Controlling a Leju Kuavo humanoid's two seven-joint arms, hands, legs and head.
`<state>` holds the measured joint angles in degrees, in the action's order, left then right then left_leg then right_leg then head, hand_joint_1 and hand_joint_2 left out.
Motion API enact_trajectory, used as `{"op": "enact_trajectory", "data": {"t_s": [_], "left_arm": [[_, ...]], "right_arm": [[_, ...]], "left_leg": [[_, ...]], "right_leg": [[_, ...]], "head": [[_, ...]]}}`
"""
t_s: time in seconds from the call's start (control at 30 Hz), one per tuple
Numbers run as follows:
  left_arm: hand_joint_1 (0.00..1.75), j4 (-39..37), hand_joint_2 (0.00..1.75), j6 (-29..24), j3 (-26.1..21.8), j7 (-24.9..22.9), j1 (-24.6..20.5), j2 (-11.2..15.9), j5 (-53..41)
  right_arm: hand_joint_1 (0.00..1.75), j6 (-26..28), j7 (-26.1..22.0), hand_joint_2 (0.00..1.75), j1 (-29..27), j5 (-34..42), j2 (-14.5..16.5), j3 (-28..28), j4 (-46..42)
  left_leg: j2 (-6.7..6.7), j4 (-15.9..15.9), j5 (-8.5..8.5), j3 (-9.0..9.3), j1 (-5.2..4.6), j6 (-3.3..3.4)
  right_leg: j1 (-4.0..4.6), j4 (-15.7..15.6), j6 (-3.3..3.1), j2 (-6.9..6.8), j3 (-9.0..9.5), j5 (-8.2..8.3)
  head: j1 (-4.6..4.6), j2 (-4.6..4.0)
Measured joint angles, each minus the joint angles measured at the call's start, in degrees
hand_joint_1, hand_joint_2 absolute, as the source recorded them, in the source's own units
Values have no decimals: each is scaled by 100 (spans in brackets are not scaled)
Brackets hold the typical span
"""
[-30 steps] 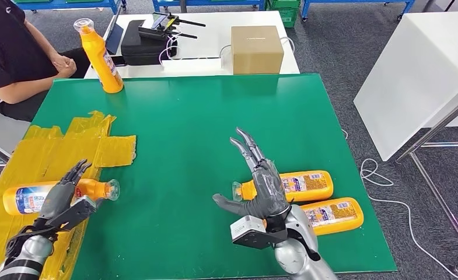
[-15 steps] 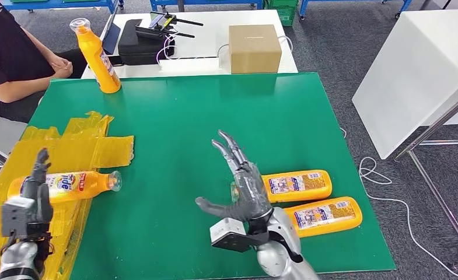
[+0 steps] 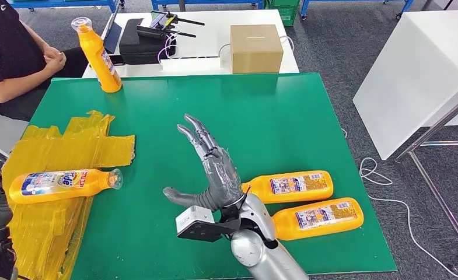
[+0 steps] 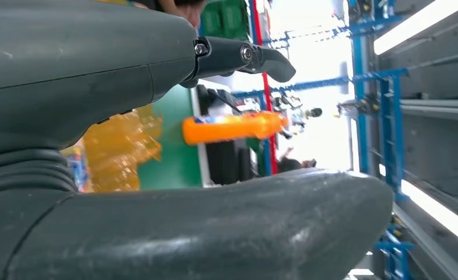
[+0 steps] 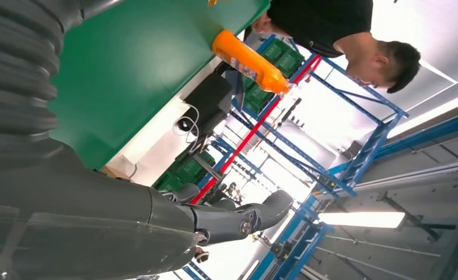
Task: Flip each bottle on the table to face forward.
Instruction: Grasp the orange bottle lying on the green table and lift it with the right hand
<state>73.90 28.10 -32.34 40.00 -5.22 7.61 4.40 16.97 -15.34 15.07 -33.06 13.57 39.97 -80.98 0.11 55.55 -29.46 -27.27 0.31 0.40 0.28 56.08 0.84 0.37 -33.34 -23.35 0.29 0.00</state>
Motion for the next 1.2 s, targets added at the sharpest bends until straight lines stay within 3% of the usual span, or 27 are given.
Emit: {"op": "enact_trajectory", "data": {"t_s": [0.3, 0.53, 0.73, 0.97, 1.2], "left_arm": [[0, 435, 0, 544, -105, -38, 118, -146, 321], [0, 1376, 0, 687, 95, -64, 744, -522, 187], [0, 1750, 0, 647, 305, -170, 976, -685, 120], [0, 1870, 0, 43, 675, -20, 1019, -750, -414], [0, 1873, 0, 17, 759, -99, 1008, -763, -336]], "right_arm": [[0, 92, 42, 175, -8, -51, -95, -1, -5], [0, 201, 49, 175, -213, -407, -303, -77, -64], [0, 202, 63, 175, -298, -575, -395, -121, -131], [0, 89, 90, 175, -311, -693, -519, -234, -241], [0, 44, 123, 175, -334, -762, -614, -268, -314]], "left_leg": [[1, 0, -1, 1, -1, 0], [2, 0, -4, 0, -2, 2], [2, 0, -5, 1, -2, 2], [1, 0, -3, 3, -2, 2], [1, 0, -4, 3, -2, 2]], "right_leg": [[-1, -3, 0, 1, 0, 0], [-1, -8, 1, 1, -2, 0], [-2, -9, 0, 1, -1, 0], [-1, -7, 0, 1, 0, 0], [-1, -8, 0, 1, -1, 0]], "head": [[0, 0], [1, 0], [-1, 0], [-1, 0], [-1, 0]]}}
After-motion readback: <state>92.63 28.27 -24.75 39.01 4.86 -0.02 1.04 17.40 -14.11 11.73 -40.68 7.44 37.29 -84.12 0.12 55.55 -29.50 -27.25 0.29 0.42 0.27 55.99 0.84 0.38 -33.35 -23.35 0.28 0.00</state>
